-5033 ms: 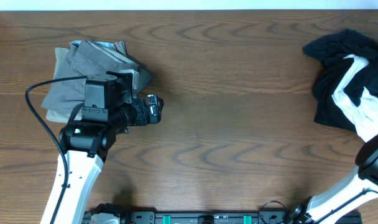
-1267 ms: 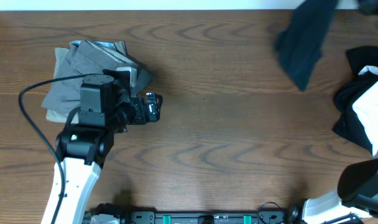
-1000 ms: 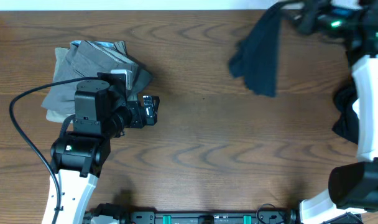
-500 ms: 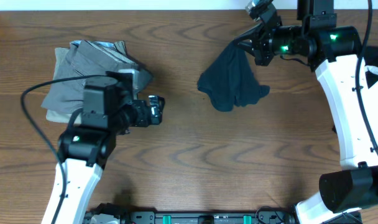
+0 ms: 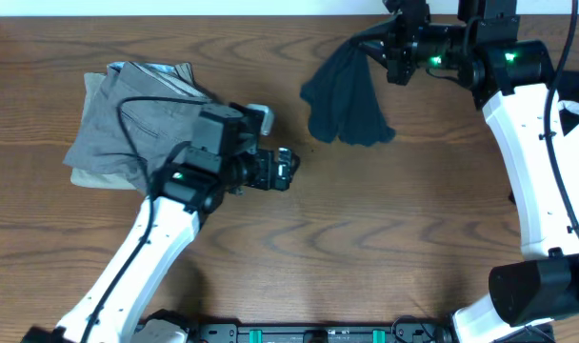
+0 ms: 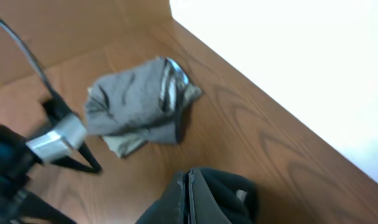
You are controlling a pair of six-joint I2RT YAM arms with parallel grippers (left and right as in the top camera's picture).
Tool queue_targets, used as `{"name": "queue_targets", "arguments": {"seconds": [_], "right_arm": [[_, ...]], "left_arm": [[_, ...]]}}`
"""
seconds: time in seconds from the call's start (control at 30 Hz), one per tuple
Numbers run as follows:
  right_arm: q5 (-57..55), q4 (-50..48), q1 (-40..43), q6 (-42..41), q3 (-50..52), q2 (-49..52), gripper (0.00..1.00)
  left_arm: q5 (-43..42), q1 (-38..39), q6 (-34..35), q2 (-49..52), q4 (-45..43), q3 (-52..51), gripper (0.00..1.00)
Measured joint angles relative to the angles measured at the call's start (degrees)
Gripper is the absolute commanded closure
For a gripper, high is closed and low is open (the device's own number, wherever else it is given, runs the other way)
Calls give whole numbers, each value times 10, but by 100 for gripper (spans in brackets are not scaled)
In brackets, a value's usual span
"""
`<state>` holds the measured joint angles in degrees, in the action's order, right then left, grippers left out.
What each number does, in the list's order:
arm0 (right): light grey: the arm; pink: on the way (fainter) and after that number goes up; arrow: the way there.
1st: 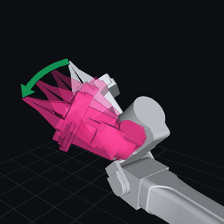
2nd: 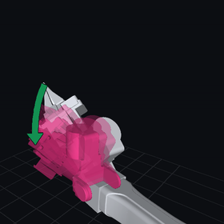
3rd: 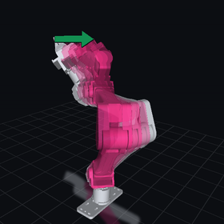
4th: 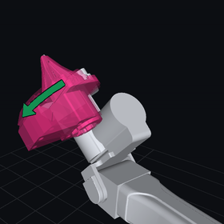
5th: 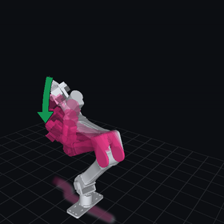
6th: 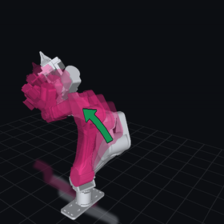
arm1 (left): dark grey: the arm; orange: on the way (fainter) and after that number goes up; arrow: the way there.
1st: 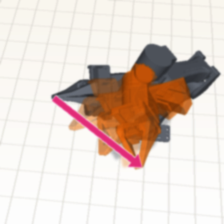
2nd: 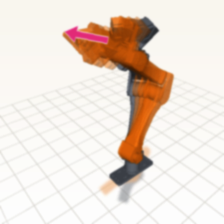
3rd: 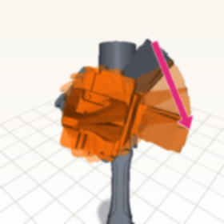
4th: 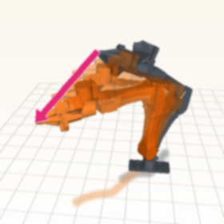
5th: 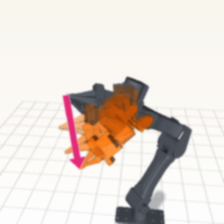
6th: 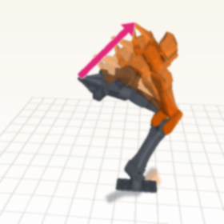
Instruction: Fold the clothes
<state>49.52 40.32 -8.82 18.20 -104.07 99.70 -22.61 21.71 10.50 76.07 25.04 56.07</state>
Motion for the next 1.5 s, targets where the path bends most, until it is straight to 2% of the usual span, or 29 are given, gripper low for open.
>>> {"name": "queue_targets", "arguments": {"seconds": [0.5, 0.6, 0.67, 0.83, 0.87, 0.93, 1.07, 1.13, 1.23, 1.37, 1.5], "right_arm": [[99, -46, 0, -46, 0, -79, 99], [109, -46, 0, -48, 0, -98, 99], [113, -46, 0, -51, 0, -106, 99], [117, -46, 0, -59, 0, -107, 99], [116, -46, 0, -60, 0, -107, 99], [104, -39, 0, -61, 0, -107, 99], [24, 1, 0, -63, 0, -107, 99], [-39, 25, 0, -63, 0, -107, 99], [-163, 61, 0, -64, 0, -107, 99], [-307, 91, 1, -58, 0, -101, 99], [-367, 109, 2, -45, 0, -82, 98]], "left_arm": [[-4, 36, 0, 64, -116, 0, 1], [-5, 40, 12, 66, -130, 0, 15], [-6, 45, 22, 66, -144, 0, 29], [-37, 56, 29, 66, -178, 0, 75], [-41, 56, 32, 66, -178, 0, 78], [-52, 56, 32, 66, -176, 0, 81], [-63, 56, 33, 64, -167, 0, 81], [-66, 56, 32, 61, -156, 0, 82], [-70, 49, 32, 44, -141, 0, 87], [-48, 24, 30, 2, -122, 0, 89], [-26, 7, 30, -36, -121, 0, 89]]}}
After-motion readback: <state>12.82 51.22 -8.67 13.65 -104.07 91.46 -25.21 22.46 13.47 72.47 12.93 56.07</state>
